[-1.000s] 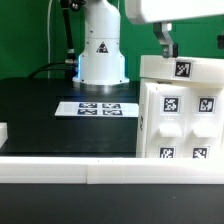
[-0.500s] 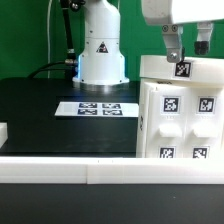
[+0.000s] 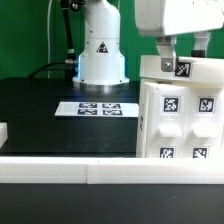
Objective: Assemble cabinet
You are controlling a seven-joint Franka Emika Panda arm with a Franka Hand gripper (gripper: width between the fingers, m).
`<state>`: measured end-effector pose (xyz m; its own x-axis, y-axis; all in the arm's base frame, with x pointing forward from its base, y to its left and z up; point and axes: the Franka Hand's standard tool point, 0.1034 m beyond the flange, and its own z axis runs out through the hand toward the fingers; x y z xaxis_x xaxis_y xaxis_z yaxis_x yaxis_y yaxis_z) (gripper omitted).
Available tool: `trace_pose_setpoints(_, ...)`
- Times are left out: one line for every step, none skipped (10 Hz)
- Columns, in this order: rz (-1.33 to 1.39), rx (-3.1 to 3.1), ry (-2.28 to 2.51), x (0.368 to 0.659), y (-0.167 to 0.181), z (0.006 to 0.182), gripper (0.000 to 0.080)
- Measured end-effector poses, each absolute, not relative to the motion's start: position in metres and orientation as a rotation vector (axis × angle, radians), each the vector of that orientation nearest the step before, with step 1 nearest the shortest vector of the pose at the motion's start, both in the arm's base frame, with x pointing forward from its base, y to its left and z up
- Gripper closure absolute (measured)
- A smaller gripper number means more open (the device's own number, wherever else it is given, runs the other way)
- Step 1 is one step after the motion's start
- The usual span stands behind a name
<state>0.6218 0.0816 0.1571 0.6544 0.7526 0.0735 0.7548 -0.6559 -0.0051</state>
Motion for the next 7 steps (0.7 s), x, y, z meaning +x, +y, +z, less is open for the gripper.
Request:
trace_pose_setpoints(-0.100, -2.829, -1.277, 0.6216, 0.0817, 0.1568, 0.0110)
trace_pose_setpoints(-0.097, -2.831, -1.271, 0.6214, 0.0794, 0.1565, 0.0110)
trace_pose_setpoints(-0.097, -2.832, -1.270, 0.6215, 0.0790, 0.1565, 0.0239)
trace_pose_setpoints(-0.097, -2.832, -1.269, 0.6215, 0.0789, 0.1565, 0.0239)
trace_pose_setpoints(-0.096, -2.832, -1.269, 0.6215, 0.0788, 0.1565, 0.0239)
trace_pose_setpoints(-0.096, -2.837, -1.257, 0.6215, 0.0788, 0.1564, 0.0239)
trace_pose_setpoints(-0.095, -2.863, -1.195, 0.6215, 0.0785, 0.1564, 0.0239)
